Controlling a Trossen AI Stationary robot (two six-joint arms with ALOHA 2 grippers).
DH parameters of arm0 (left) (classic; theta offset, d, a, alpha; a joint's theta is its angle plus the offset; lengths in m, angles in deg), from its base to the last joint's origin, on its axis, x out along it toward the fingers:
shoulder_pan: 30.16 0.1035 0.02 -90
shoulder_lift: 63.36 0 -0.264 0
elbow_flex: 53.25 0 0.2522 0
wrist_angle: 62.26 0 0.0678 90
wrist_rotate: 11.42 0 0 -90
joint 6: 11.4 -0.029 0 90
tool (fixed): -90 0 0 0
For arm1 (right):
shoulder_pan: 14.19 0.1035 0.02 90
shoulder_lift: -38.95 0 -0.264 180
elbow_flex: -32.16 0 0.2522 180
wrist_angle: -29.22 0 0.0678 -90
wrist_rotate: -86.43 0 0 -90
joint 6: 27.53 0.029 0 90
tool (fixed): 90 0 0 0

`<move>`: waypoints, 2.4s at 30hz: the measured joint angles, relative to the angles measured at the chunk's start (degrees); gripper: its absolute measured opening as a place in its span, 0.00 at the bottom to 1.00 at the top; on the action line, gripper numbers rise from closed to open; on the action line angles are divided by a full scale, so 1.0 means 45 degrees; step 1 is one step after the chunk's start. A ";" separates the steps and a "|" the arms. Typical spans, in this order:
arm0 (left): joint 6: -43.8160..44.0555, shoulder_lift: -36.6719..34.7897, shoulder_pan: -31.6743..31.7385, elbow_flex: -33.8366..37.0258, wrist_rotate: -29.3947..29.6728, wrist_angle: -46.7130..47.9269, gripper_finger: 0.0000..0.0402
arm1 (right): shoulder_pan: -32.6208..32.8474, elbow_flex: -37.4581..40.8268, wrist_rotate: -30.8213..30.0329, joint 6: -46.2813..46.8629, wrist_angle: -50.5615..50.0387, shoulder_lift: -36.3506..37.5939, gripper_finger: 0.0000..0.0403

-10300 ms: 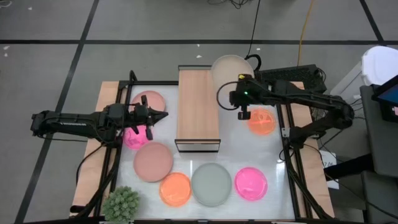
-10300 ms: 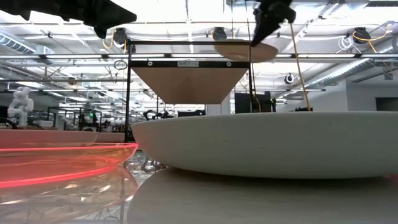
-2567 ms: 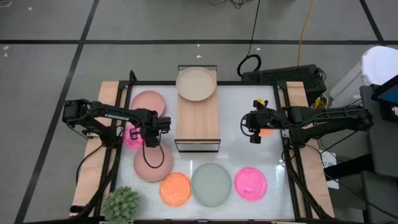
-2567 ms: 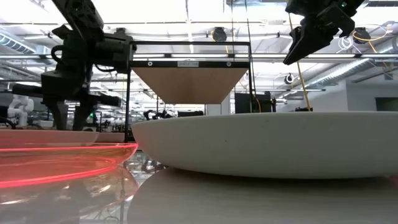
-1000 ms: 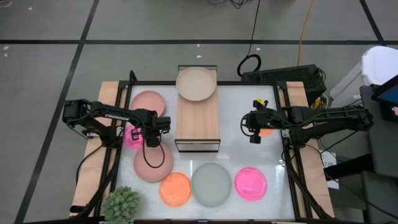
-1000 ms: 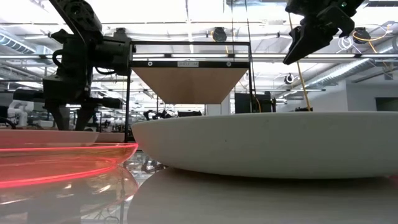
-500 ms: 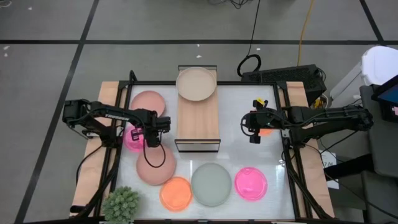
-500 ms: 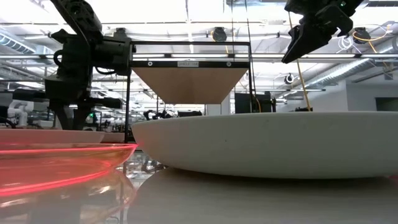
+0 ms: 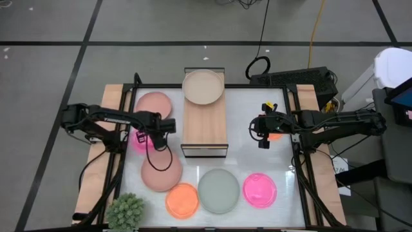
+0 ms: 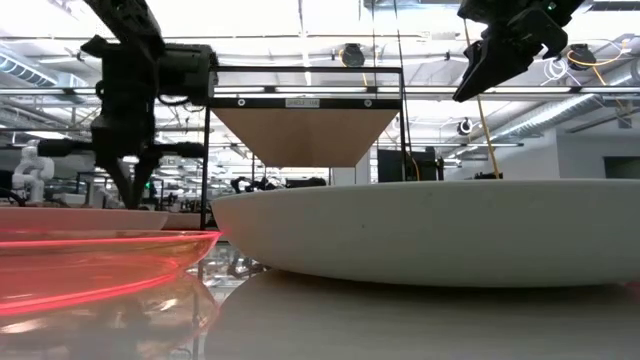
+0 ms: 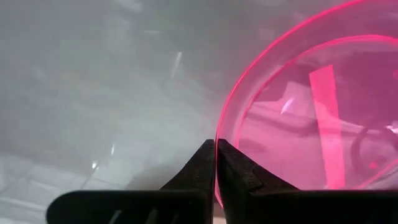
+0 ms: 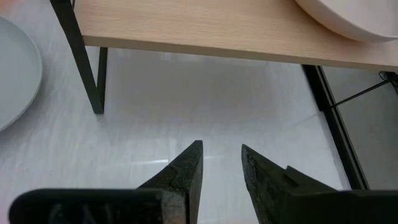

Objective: Place and stack plates onto a shelf
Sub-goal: Put the left pink plate on the shelf

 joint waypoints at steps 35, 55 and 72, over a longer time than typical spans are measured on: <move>0.7412 -0.4049 -0.0337 -0.5636 0.4962 0.2874 0.00 | -0.0001 0.0000 0.0000 0.0000 0.0000 0.0000 0.23; 1.8258 -0.4489 0.0131 -0.8218 0.6191 0.2804 0.00 | -0.0002 0.0000 0.0000 0.0153 0.0097 0.0000 0.23; 2.6074 -0.4096 -0.0550 -0.8144 0.3186 0.2814 0.00 | -0.0002 0.0000 0.0000 0.0330 0.0102 0.0000 0.23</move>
